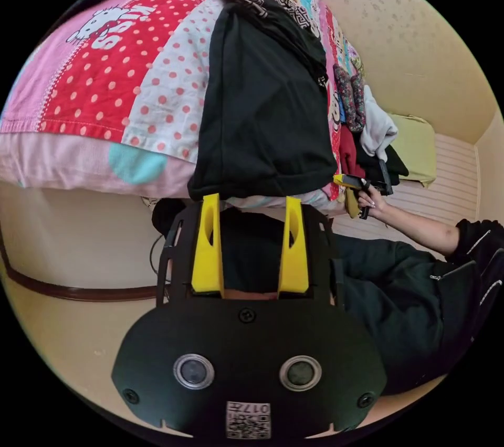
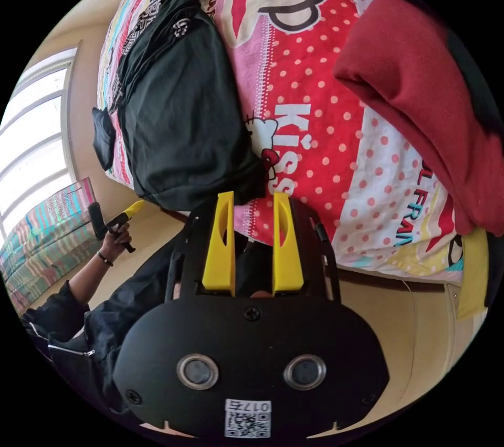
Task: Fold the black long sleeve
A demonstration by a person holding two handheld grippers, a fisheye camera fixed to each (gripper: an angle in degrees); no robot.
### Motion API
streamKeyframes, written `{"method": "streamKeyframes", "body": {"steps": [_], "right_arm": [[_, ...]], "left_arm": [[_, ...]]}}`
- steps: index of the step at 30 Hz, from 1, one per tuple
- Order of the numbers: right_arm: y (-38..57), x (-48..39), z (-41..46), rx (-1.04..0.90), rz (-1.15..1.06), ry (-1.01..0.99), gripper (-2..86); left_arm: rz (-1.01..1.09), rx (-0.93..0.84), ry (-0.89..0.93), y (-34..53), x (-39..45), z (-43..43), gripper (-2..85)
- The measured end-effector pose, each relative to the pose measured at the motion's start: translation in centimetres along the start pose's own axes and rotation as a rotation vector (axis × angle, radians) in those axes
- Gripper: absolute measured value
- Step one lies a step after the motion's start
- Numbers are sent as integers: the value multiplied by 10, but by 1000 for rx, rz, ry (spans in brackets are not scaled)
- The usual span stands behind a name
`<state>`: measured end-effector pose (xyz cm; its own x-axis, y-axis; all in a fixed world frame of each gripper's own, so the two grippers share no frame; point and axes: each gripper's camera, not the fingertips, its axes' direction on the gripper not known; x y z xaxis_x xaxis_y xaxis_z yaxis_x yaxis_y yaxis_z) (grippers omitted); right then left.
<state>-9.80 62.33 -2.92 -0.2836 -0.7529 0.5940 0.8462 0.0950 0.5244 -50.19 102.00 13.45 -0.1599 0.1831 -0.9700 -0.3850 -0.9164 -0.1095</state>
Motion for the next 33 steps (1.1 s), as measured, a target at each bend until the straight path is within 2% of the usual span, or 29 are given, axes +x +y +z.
{"method": "streamKeyframes", "body": {"steps": [5,9,15,18,20,23,25,27,30,33], "right_arm": [[-10,-19,9,-27,91,139,51],[-14,-42,11,-81,87,251,30],[0,-49,-7,-47,137,227,23],[9,-49,-22,-27,124,201,22],[14,-48,-32,-26,92,196,22],[23,-42,-48,-32,8,185,21],[29,-34,-62,-34,-63,133,20],[32,-27,-76,-20,-98,80,20],[39,-16,-104,10,-151,-17,19],[44,-8,-138,55,-171,-97,18]], "left_arm": [[81,-154,-43,-16,-15,-5,148],[136,-195,65,-9,-25,-37,135],[184,-34,63,-11,-34,-86,164],[156,-210,-45,-28,-40,-54,164],[127,-261,-85,-31,-42,-35,159],[-81,-199,-128,-30,-54,-36,101],[-163,-198,15,-22,-62,-39,64],[-220,-232,301,-4,-66,-37,47],[-221,-111,435,23,-59,-65,43],[-186,68,466,45,-40,-115,42]]}}
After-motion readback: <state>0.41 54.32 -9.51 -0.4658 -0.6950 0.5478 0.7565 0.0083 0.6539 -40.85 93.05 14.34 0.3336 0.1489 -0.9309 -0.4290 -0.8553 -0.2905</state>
